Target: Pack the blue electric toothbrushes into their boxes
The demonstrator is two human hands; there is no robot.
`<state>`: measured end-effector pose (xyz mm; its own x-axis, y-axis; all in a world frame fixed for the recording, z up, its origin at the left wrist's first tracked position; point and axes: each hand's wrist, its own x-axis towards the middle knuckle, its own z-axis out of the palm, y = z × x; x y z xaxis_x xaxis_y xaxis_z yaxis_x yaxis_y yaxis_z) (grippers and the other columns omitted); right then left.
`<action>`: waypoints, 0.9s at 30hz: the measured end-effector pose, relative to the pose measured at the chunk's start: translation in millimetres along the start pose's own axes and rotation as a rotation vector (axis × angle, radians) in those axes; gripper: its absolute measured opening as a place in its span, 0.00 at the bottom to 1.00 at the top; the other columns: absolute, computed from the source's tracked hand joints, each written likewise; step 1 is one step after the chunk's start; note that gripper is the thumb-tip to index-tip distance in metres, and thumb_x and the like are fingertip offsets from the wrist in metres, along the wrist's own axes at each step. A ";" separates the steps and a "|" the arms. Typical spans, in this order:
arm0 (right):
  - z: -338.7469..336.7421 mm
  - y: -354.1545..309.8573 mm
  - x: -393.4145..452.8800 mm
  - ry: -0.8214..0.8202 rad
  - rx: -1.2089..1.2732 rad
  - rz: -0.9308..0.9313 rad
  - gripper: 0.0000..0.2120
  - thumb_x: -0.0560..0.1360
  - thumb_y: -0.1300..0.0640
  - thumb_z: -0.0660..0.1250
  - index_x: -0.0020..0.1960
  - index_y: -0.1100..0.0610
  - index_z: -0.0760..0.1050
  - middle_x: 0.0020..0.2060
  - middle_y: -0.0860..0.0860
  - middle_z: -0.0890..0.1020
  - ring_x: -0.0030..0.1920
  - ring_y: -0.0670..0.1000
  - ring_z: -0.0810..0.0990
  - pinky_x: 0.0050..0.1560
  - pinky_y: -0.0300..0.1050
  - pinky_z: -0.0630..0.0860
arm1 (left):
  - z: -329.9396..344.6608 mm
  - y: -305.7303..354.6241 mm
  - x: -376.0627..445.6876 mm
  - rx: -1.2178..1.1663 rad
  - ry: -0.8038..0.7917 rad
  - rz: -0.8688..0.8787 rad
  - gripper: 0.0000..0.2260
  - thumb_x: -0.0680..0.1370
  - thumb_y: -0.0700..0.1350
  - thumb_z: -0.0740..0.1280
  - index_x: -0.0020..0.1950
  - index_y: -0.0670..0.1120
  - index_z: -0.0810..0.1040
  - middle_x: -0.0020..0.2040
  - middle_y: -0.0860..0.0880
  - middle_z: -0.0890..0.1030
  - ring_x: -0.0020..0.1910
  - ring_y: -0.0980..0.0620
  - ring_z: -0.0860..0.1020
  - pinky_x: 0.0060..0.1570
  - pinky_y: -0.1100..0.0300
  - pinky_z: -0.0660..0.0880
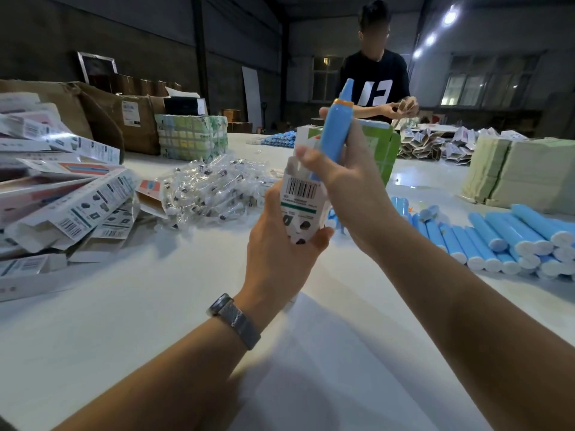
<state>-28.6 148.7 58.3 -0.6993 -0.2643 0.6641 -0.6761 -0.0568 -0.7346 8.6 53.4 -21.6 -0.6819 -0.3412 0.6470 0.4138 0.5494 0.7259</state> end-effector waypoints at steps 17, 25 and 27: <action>26.4 13.7 -9.0 -0.029 0.178 -0.044 0.16 0.81 0.59 0.63 0.67 0.50 0.71 0.53 0.41 0.78 0.50 0.43 0.81 0.46 0.41 0.80 | -21.4 -17.4 21.7 0.048 0.064 -0.044 0.25 0.68 0.45 0.80 0.56 0.52 0.68 0.44 0.59 0.80 0.43 0.62 0.79 0.35 0.72 0.72; 43.7 27.0 -1.3 0.034 0.197 -0.096 0.14 0.72 0.61 0.61 0.50 0.50 0.82 0.53 0.52 0.74 0.55 0.50 0.77 0.47 0.38 0.78 | -26.7 -27.9 30.3 -0.052 0.196 -0.051 0.24 0.69 0.39 0.78 0.56 0.51 0.68 0.45 0.58 0.79 0.42 0.63 0.79 0.37 0.70 0.75; 54.2 40.0 6.3 0.180 0.209 -0.055 0.14 0.72 0.58 0.62 0.52 0.47 0.80 0.53 0.51 0.77 0.51 0.50 0.79 0.47 0.40 0.77 | -35.4 -33.9 38.0 -0.077 0.305 -0.099 0.25 0.70 0.40 0.78 0.55 0.54 0.65 0.47 0.62 0.76 0.43 0.71 0.77 0.39 0.71 0.76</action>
<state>-47.5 92.6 25.5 -0.7057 -0.0810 0.7038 -0.6645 -0.2690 -0.6972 -10.0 -5.3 -13.4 -0.5138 -0.6095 0.6038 0.4068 0.4465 0.7969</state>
